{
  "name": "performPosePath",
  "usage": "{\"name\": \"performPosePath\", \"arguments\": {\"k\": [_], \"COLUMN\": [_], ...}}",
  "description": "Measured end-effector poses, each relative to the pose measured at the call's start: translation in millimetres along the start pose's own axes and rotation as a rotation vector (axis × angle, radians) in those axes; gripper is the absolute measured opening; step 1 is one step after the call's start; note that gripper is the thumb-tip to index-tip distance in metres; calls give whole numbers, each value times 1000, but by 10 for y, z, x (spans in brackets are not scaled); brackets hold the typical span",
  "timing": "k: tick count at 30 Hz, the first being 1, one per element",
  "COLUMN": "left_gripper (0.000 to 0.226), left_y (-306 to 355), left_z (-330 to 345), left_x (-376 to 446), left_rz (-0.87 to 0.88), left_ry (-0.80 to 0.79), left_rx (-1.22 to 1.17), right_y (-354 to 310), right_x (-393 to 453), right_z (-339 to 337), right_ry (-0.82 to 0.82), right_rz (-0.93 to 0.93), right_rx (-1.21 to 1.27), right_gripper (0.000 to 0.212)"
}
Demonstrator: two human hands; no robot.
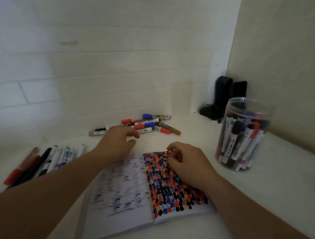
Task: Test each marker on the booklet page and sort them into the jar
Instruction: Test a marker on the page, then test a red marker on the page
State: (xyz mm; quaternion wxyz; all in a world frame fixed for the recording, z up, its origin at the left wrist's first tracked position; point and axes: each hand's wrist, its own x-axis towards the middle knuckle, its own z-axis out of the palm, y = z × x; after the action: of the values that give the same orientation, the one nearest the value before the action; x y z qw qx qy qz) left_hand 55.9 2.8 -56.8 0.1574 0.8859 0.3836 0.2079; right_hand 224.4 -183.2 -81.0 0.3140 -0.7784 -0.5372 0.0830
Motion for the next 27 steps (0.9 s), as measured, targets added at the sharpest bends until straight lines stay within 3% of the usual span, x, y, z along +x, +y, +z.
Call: {"name": "performPosePath", "arguments": {"k": [3, 7, 14, 18, 20, 23, 25, 27], "left_gripper": [40, 44, 38, 18, 15, 18, 20, 20], "left_y": [-218, -264, -329, -379, -350, -90, 231, 605], "left_z": [44, 83, 153, 87, -1, -141, -181, -200], "left_x": [218, 385, 311, 218, 159, 53, -53, -215], "left_rz": [-54, -96, -48, 41, 129, 404, 637, 742], "left_ry": [123, 41, 145, 251, 322, 447, 490, 523], "left_rx": [238, 473, 518, 463, 431, 505, 414, 221], "right_y": [12, 33, 37, 40, 43, 50, 68, 46], "right_x": [12, -5, -20, -21, -20, -14, -15, -48], "right_z": [51, 23, 12, 22, 24, 14, 19, -11], "right_ry": [-48, -58, -60, -62, -56, -70, -60, 51], "right_rz": [-74, -72, -101, -108, -106, -113, -121, -151], "right_rx": [-106, -25, -1, -24, -16, -22, 6, 96], "right_gripper": [34, 60, 48, 43, 43, 39, 30, 45]}}
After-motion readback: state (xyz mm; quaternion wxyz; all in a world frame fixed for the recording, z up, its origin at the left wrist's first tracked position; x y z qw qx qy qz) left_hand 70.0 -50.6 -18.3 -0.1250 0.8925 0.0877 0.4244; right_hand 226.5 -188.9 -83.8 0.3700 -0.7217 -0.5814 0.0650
